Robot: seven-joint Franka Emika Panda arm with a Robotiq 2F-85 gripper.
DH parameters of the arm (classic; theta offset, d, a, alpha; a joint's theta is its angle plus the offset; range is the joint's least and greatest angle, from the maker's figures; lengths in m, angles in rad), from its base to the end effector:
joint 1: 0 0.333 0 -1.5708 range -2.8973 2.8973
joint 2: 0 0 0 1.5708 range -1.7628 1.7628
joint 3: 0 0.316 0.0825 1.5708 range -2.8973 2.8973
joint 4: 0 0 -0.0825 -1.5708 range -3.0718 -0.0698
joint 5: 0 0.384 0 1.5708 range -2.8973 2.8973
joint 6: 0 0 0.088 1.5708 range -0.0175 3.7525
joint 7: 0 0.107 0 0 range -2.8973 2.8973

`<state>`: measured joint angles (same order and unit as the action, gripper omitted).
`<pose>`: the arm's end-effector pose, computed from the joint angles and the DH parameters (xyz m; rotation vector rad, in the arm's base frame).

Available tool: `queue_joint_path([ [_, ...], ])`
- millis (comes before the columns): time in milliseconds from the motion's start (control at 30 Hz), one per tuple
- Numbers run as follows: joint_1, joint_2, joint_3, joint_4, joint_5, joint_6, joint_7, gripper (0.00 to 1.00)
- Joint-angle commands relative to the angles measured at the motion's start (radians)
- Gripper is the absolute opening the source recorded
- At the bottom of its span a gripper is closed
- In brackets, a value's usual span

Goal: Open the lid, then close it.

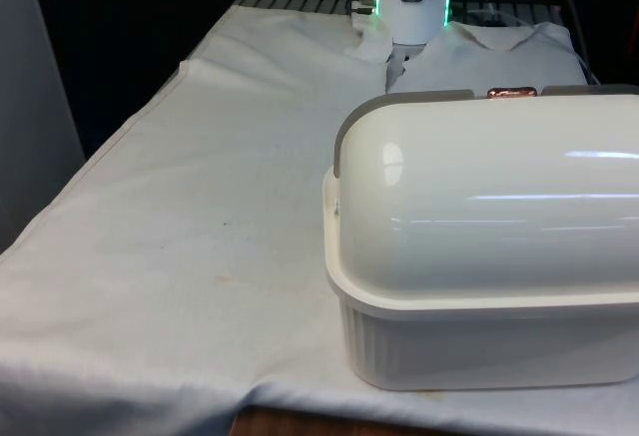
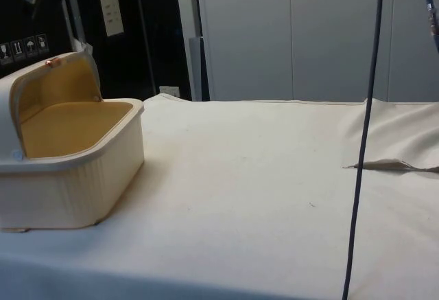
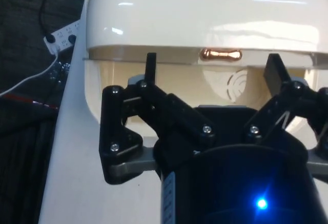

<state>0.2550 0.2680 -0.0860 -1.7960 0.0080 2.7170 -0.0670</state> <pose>0.6648 0.1185 0.4758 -2.9370 -0.3550 -1.0033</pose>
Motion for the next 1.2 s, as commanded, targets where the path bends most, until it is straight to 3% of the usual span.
queue_joint_path([
  [0,-0.003,0.025,-0.002,0.033,0.000,-0.009,-0.001,1.00],
  [367,-0.017,0.123,-0.003,0.164,0.005,-0.025,-0.005,1.00],
  [733,-0.009,0.146,-0.008,0.192,-0.005,-0.018,0.007,1.00],
  [767,-0.013,0.142,-0.005,0.189,0.000,-0.019,0.000,1.00],
  [833,-0.007,0.145,-0.008,0.192,-0.006,-0.019,0.009,0.99],
  [1167,-0.003,0.144,-0.009,0.191,-0.006,-0.020,0.013,0.47],
])
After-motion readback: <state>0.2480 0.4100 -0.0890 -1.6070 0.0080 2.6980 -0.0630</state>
